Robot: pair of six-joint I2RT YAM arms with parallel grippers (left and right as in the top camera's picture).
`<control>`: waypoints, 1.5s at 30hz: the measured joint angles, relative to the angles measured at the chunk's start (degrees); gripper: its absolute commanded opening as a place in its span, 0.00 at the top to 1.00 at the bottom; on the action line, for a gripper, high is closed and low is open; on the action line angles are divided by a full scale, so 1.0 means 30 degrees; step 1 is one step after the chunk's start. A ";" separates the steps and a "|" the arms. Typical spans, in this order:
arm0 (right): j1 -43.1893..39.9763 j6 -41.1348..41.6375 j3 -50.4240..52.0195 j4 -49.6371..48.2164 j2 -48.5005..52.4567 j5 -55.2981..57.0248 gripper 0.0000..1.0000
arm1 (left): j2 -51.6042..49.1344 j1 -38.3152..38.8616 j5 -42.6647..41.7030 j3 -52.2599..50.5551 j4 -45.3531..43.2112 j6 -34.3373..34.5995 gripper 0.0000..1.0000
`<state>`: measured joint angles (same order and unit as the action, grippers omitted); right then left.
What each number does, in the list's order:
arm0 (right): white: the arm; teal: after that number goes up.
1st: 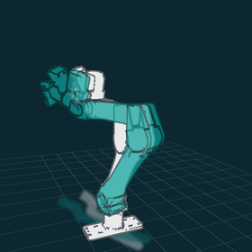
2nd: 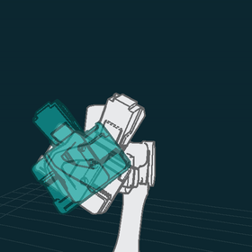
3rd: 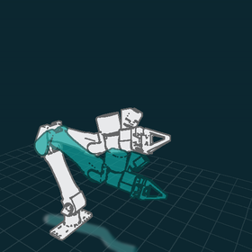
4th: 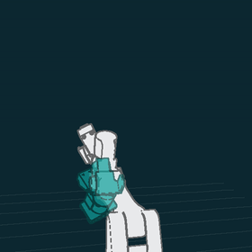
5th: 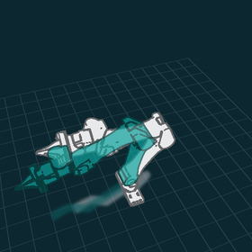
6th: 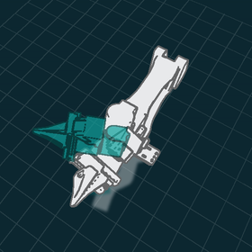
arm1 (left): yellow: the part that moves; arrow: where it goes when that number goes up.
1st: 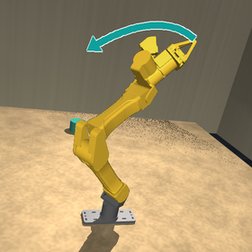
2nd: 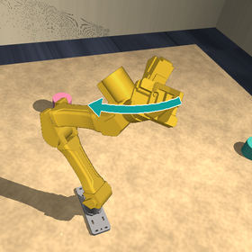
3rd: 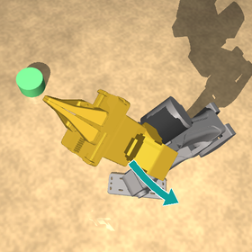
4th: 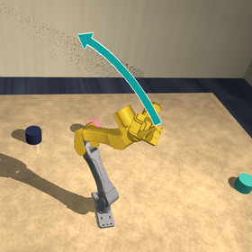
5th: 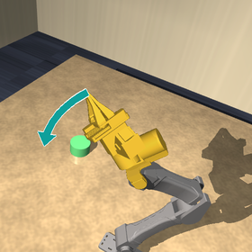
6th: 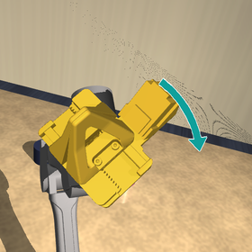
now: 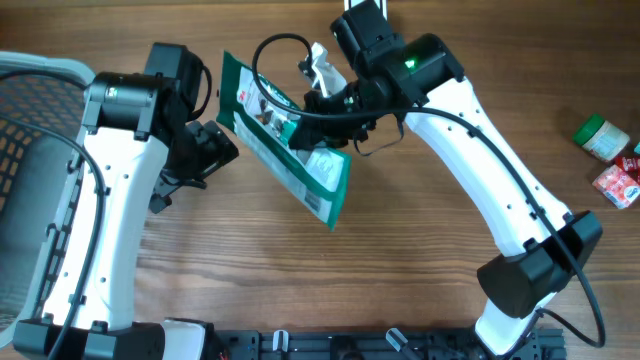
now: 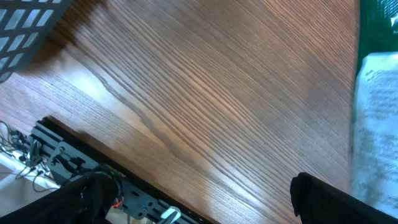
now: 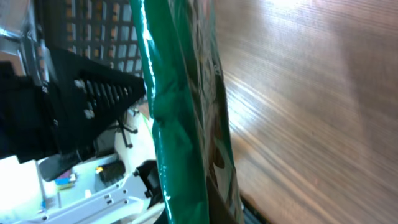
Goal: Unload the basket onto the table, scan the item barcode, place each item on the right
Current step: 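Hold the gloves pack up to the scanner with the right gripper, then carry the gloves pack right and drop it near the jar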
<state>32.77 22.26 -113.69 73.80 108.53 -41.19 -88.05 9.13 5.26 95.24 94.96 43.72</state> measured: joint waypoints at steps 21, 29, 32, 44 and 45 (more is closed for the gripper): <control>-0.4940 -1.2990 0.0007 0.1836 -0.0007 -0.7614 0.96 | 0.0000 0.0051 0.1188 -0.0015 -0.0080 -0.0051 0.00; -0.4801 -1.3471 0.0087 -0.8626 -0.0007 -0.0656 0.96 | 0.0000 0.0051 0.1311 -0.0015 -0.0146 -0.0051 0.00; -0.4714 -1.3697 0.0087 -1.0936 0.0066 0.2616 0.96 | 0.0007 0.0051 0.1311 -0.0022 -0.0146 -0.0051 0.00; -0.4692 -1.5766 0.0146 -2.3147 0.6564 1.0848 0.96 | 0.0007 0.0051 0.1311 -0.0051 -0.0138 -0.0058 0.00; -0.4692 -1.5824 0.0160 -2.4837 0.7395 1.1737 0.96 | 0.0007 0.0051 0.1319 -0.0051 -0.0160 -0.0058 0.00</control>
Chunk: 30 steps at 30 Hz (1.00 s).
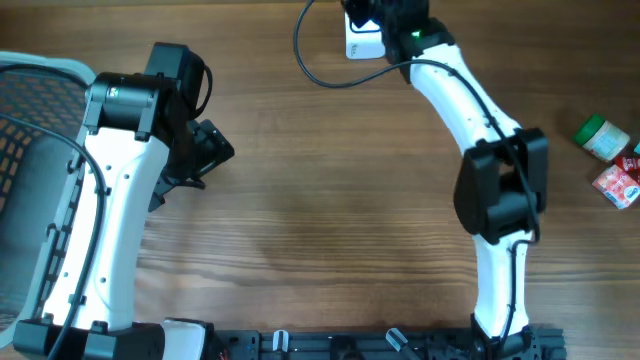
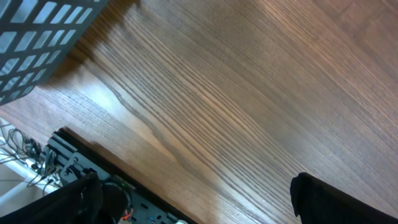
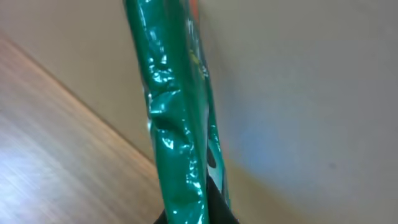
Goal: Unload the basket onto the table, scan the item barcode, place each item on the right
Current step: 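Carry the gloves pack right and drop it near the jar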
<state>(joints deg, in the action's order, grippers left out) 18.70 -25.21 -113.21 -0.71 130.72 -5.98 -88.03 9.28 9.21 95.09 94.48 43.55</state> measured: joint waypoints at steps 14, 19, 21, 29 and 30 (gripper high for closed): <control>-0.0685 0.4779 0.0102 1.0418 -0.1676 0.3381 0.96 | 0.0000 0.0000 -0.0007 -0.0007 -0.0007 0.0000 0.00; -0.3140 0.9755 -0.0204 1.6480 -0.5217 0.7067 0.96 | 0.0029 0.0000 -0.0007 -0.0015 0.0007 0.0000 0.00; -0.4495 1.1897 0.0051 1.7515 -0.5107 0.8371 0.96 | 0.0044 0.0000 -0.0007 -0.0015 0.0015 0.0000 0.00; -0.8298 1.4819 0.4991 1.7289 -0.4277 0.9785 0.96 | 0.0044 0.0000 -0.0007 -0.0015 0.0007 0.0007 0.00; -0.8714 1.4899 0.5253 1.7245 -0.4262 0.9916 0.91 | 0.0044 0.0000 -0.0007 -0.0015 0.0015 0.0000 0.00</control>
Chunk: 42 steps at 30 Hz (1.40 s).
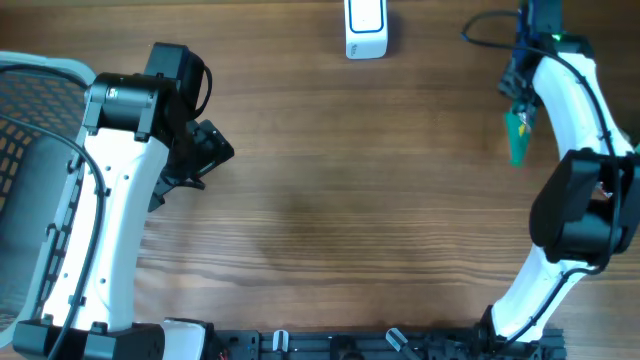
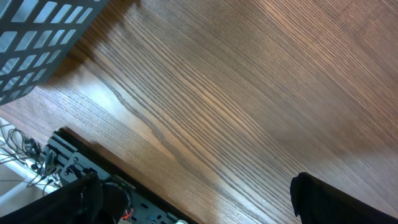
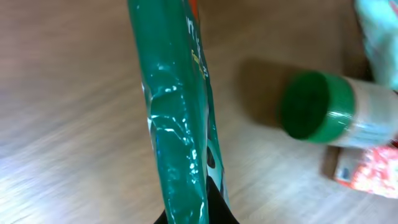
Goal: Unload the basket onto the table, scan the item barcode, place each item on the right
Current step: 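Carry the gloves pack right and drop it near the jar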
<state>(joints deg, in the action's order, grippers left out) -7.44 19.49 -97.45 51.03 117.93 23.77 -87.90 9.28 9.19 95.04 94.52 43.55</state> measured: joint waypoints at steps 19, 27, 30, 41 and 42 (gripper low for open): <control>0.0291 -0.2266 0.0189 0.1406 -0.8510 -0.8247 0.00 | 0.0007 0.0000 0.0000 0.0000 0.0007 0.0000 0.00; 0.0291 0.1880 0.0189 0.5362 -1.1482 -1.4098 0.00 | 0.0022 0.0000 0.0000 0.0000 0.0000 0.0000 0.00; 0.0291 0.2572 0.0189 0.5705 -1.1475 -1.4141 0.00 | 0.0022 0.0000 0.0000 -0.0007 -0.0007 0.0000 0.00; 0.2936 -0.0503 0.0204 0.1217 -1.1803 -1.3937 0.00 | 0.0022 0.0000 0.0007 0.0000 0.0007 0.0000 0.00; 0.3308 -0.0714 0.0204 0.1093 -1.2109 -1.3610 0.00 | 0.0022 0.0000 0.0000 0.0000 -0.0007 0.0000 0.00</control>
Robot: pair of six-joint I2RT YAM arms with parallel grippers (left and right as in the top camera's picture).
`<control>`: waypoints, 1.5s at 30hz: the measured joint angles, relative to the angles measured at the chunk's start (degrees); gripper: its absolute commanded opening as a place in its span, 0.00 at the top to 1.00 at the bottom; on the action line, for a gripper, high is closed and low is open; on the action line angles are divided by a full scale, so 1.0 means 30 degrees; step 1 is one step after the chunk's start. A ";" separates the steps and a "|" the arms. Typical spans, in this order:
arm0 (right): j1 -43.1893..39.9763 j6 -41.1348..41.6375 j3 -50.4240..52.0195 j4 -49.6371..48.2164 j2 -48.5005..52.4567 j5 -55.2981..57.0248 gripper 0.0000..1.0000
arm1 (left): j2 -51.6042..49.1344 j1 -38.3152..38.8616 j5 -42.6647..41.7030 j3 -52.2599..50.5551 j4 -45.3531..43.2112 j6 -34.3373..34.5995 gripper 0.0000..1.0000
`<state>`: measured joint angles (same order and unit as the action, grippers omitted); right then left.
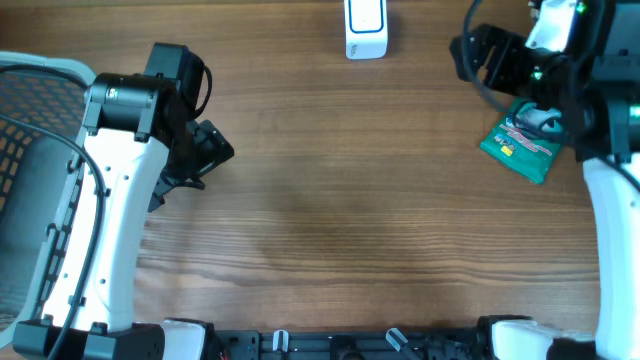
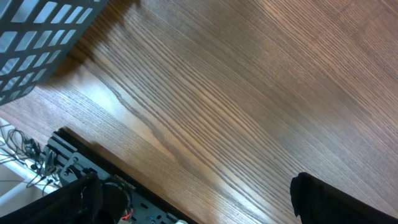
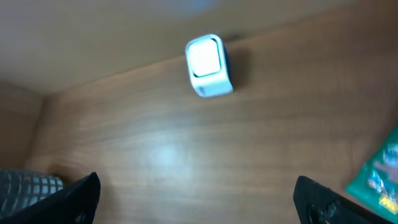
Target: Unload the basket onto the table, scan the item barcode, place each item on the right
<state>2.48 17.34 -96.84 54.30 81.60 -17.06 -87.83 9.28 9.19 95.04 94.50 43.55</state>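
The green pouch lies flat on the table at the right, partly under my right arm; its corner shows at the right edge of the right wrist view. The white scanner stands at the table's back edge and shows ahead of the right wrist camera. My right gripper is open and empty, up off the table and left of the pouch. My left gripper is open over bare wood at the left.
A dark mesh basket with a white rim fills the far left, and its corner shows in the left wrist view. A black rail runs along the table's front edge.
My right gripper held the pouch edge-on over the right side of the table. Now the pouch lies flat there, and the gripper is open and turned toward the scanner. The left arm has not moved.
My right gripper held the pouch at mid-table near my open left gripper. Then it held it at the back by the scanner. Then the pouch was over the right side beside a green-capped bottle, and now it rests there, let go.
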 measured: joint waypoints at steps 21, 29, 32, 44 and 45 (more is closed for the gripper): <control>0.0095 -0.5843 1.4957 -1.0805 -1.9475 0.2339 0.00 | 0.0000 0.0000 0.0000 -0.0022 0.0000 0.0000 0.00; -0.1800 -0.3854 2.4749 -1.7478 -2.5893 0.0729 0.00 | 0.0015 0.0000 0.0000 -0.0029 0.0000 0.0000 0.00; -0.1902 -0.3126 2.7161 -1.9030 -2.6731 0.0539 0.00 | 0.0015 0.0000 0.0000 -0.0029 0.0015 0.0000 0.00; -0.1938 -0.2135 3.2159 -2.0611 -2.6855 0.1107 0.00 | 0.0029 0.0000 0.0000 -0.0029 0.0000 0.0000 0.00; -0.1938 -0.2120 3.2159 -2.0072 -2.6869 0.1333 0.00 | 0.0029 0.0000 0.0000 -0.0029 0.0007 0.0000 0.00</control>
<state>-3.33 10.98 -0.36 -5.91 0.99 -13.06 -87.74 9.28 9.19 94.96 94.52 43.55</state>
